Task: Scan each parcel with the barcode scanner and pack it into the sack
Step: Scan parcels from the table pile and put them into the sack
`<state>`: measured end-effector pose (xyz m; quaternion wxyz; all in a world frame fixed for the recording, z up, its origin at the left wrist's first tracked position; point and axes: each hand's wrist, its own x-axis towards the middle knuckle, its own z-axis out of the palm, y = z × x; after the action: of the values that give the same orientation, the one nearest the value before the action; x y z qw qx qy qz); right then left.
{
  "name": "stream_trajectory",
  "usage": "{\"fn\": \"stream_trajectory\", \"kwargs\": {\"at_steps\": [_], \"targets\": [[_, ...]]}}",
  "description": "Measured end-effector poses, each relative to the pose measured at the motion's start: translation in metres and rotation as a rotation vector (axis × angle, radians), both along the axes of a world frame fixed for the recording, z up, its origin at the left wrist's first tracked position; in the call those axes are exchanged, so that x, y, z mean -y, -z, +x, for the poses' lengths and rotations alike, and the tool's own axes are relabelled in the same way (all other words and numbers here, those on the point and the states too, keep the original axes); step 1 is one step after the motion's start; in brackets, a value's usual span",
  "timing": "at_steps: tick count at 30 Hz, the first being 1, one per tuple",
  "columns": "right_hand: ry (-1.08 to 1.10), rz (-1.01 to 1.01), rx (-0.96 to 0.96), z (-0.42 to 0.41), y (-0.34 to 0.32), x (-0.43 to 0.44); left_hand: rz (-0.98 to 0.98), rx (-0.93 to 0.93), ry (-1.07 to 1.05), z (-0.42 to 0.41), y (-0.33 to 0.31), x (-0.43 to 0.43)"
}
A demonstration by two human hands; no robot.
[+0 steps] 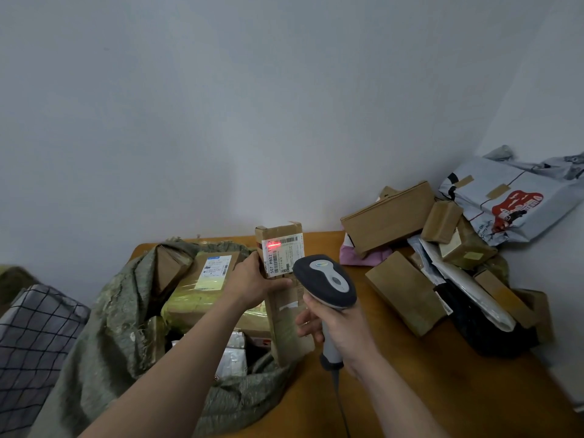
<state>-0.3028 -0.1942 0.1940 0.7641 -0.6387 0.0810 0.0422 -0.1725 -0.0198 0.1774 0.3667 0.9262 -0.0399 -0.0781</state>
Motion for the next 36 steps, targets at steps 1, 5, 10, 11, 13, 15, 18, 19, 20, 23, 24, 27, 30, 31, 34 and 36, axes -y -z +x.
{"fn": "stream_trajectory", "kwargs": {"at_steps": [1, 5, 10, 11, 13, 15, 18, 19, 20, 23, 24, 27, 30, 31, 34, 36], "targets": [[0.001, 0.003, -0.002, 0.000, 0.000, 0.000, -0.012, -0.003, -0.003, 0.000, 0.000, -0.001], [0.034, 0.014, -0.014, 0.003, 0.002, -0.001, -0.134, -0.027, -0.033, 0.003, 0.001, -0.008], [0.133, 0.048, -0.074, 0.012, 0.009, -0.004, -0.332, -0.032, -0.186, 0.010, 0.006, -0.032], [0.156, 0.061, -0.094, 0.014, 0.012, -0.006, -0.392, -0.050, -0.230, 0.012, 0.008, -0.037], [0.196, 0.006, -0.137, 0.018, 0.017, -0.009, -0.523, -0.102, -0.316, 0.015, 0.013, -0.045], [0.231, -0.082, -0.135, 0.020, 0.021, -0.013, -0.641, -0.152, -0.393, 0.018, 0.016, -0.051], [0.276, -0.147, -0.117, 0.024, 0.027, -0.021, -0.772, -0.195, -0.460, 0.024, 0.016, -0.060], [0.296, -0.153, -0.125, 0.026, 0.031, -0.025, -0.811, -0.205, -0.468, 0.027, 0.017, -0.063], [0.315, -0.153, -0.141, 0.028, 0.033, -0.028, -0.846, -0.215, -0.471, 0.031, 0.018, -0.065], [0.367, -0.163, -0.190, 0.039, 0.040, -0.038, -0.862, -0.268, -0.436, 0.044, 0.022, -0.071], [0.387, -0.173, -0.192, 0.044, 0.041, -0.041, -0.861, -0.291, -0.412, 0.050, 0.024, -0.072], [0.478, -0.191, -0.204, 0.060, 0.045, -0.049, -0.864, -0.358, -0.332, 0.070, 0.029, -0.077], [0.551, -0.162, -0.214, 0.079, 0.049, -0.053, -0.688, -0.373, -0.207, 0.095, 0.032, -0.080], [0.573, -0.170, -0.212, 0.086, 0.050, -0.053, -0.583, -0.333, -0.161, 0.104, 0.033, -0.082], [0.633, -0.225, -0.202, 0.107, 0.052, -0.049, -0.130, -0.122, -0.066, 0.139, 0.041, -0.089], [0.639, -0.271, -0.183, 0.120, 0.053, -0.046, 0.121, -0.057, -0.024, 0.162, 0.046, -0.091]]}}
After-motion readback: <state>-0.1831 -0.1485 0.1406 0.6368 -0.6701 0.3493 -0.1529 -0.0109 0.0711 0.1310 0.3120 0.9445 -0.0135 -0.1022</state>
